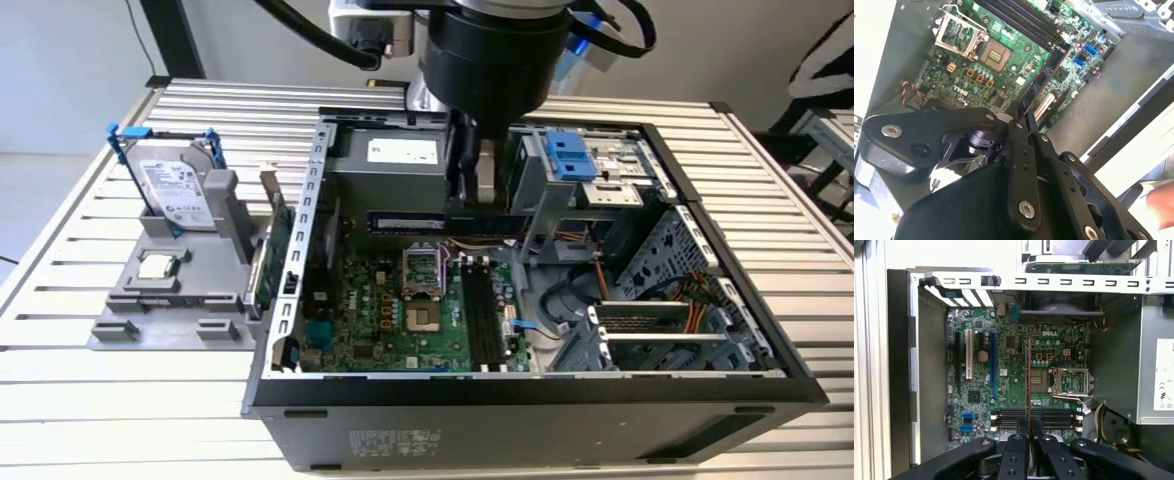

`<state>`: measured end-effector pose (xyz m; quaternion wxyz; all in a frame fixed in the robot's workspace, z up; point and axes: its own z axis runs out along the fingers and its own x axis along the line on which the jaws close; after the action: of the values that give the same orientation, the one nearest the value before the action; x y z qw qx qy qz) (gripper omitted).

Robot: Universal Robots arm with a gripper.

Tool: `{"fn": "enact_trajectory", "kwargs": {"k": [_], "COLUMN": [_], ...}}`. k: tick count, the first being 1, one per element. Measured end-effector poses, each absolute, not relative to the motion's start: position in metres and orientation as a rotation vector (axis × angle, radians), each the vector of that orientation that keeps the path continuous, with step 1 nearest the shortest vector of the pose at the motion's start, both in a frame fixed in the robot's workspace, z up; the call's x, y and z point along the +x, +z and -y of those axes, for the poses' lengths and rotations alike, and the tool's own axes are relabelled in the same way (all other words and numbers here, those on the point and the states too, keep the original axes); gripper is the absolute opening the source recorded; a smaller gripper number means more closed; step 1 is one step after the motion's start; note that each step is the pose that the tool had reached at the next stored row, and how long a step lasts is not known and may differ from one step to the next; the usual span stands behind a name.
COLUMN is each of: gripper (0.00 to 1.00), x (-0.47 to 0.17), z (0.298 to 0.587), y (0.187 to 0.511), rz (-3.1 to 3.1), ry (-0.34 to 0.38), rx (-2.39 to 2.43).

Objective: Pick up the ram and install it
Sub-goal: 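Pick up the ram and move it above insertion slot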

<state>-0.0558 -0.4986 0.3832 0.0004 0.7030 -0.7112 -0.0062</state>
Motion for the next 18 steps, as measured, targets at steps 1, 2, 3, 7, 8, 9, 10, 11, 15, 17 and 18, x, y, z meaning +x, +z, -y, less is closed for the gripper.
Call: {"fn": "enact_trajectory", "kwargs": {"k": [1, 2, 3, 7, 8, 9, 10, 11, 15, 17, 18], "gripper": [0.00, 0.00, 0.00, 0.00, 0.00, 0.00, 0.00, 0.00, 0.00, 0.00, 0.00], "x": [-0.054, -0.053, -0.051, -0.041, -0.038, -0.035, -0.032, -0.029, -0.016, -0.013, -0.011], "z": [0.499, 0.499, 0.499, 0.499, 0.499, 0.499, 0.499, 0.499, 0.499, 0.499, 0.499], "y": [0.383, 0.383, 0.383, 0.383, 0.383, 0.383, 0.383, 0.383, 0.383, 0.383, 0.383], "rz": [2.234, 2.234, 2.233, 2.234, 2.234, 2.233, 2.233, 2.234, 2.234, 2.234, 2.234], "ry": [-0.019, -0.019, -0.019, -0.019, -0.019, -0.019, -0.019, -0.019, -0.019, -0.019, -0.019], "rx": [2.208, 2.208, 2.208, 2.208, 2.208, 2.208, 2.208, 2.208, 2.207, 2.207, 2.207]}}
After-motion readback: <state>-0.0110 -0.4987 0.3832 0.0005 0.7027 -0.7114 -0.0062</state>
